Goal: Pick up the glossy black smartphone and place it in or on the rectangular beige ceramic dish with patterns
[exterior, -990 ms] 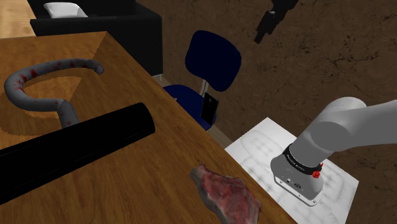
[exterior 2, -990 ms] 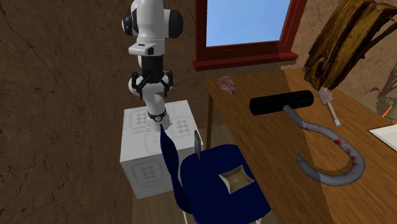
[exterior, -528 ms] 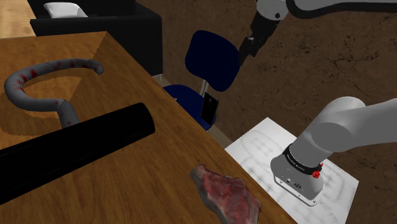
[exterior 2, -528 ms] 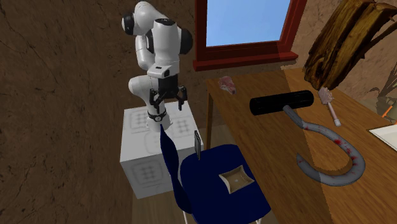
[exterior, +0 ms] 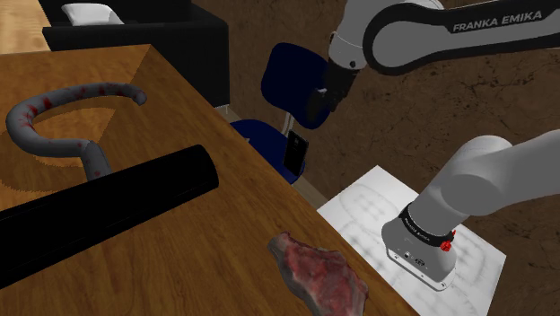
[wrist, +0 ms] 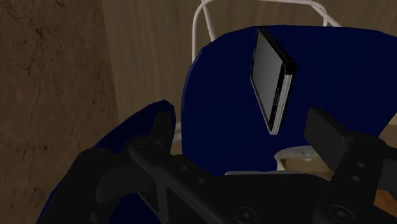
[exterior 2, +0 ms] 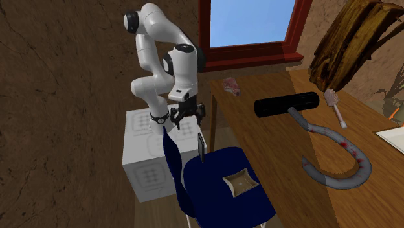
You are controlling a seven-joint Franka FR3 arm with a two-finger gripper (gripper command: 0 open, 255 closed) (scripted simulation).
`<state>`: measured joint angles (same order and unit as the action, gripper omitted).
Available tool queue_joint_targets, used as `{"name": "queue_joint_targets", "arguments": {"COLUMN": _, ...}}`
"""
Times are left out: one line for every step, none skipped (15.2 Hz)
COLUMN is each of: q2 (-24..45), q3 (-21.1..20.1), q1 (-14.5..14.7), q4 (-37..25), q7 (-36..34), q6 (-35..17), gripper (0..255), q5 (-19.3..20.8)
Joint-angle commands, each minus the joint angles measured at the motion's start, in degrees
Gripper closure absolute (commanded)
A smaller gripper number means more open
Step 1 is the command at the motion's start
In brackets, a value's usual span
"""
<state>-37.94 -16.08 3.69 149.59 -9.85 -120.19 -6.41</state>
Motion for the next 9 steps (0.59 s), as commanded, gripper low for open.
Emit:
{"name": "queue_joint_targets", "arguments": {"q2": 2.03, "q3": -1.64, "q1": 0.73, "q4": 0.78, "q7": -2.23, "q6": -2.57, "gripper": 0, "q5": -1.58}}
{"name": "queue_joint_targets", "arguments": {"q2": 3.47, "q3": -2.50, "q1": 1.00, "q4": 1.11, "q7": -3.27, "q6": -4.20, "gripper": 0, "q5": -2.28}}
{"name": "queue_joint_targets", "arguments": {"q2": 4.99, "q3": -3.38, "q1": 1.24, "q4": 1.37, "q7": -4.32, "q6": -5.85, "gripper": 0, "q5": -2.94}}
{"name": "queue_joint_targets", "arguments": {"q2": 6.60, "q3": -4.26, "q1": 1.46, "q4": 1.55, "q7": -5.37, "q6": -7.53, "gripper": 0, "q5": -3.57}}
{"name": "queue_joint_targets", "arguments": {"q2": 7.99, "q3": -5.00, "q1": 1.63, "q4": 1.64, "q7": -6.25, "q6": -8.92, "gripper": 0, "q5": -4.05}}
{"name": "queue_joint_targets", "arguments": {"q2": 8.54, "q3": -5.17, "q1": 1.57, "q4": 2.04, "q7": -6.30, "q6": -9.87, "gripper": 0, "q5": -4.04}}
{"name": "queue_joint_targets", "arguments": {"q2": 9.11, "q3": -5.34, "q1": 1.51, "q4": 2.42, "q7": -6.35, "q6": -10.82, "gripper": 0, "q5": -4.03}}
{"name": "queue_joint_targets", "arguments": {"q2": 9.70, "q3": -5.52, "q1": 1.44, "q4": 2.80, "q7": -6.41, "q6": -11.78, "gripper": 0, "q5": -4.01}}
{"name": "queue_joint_targets", "arguments": {"q2": 10.31, "q3": -5.70, "q1": 1.36, "q4": 3.16, "q7": -6.47, "q6": -12.74, "gripper": 0, "q5": -3.97}}
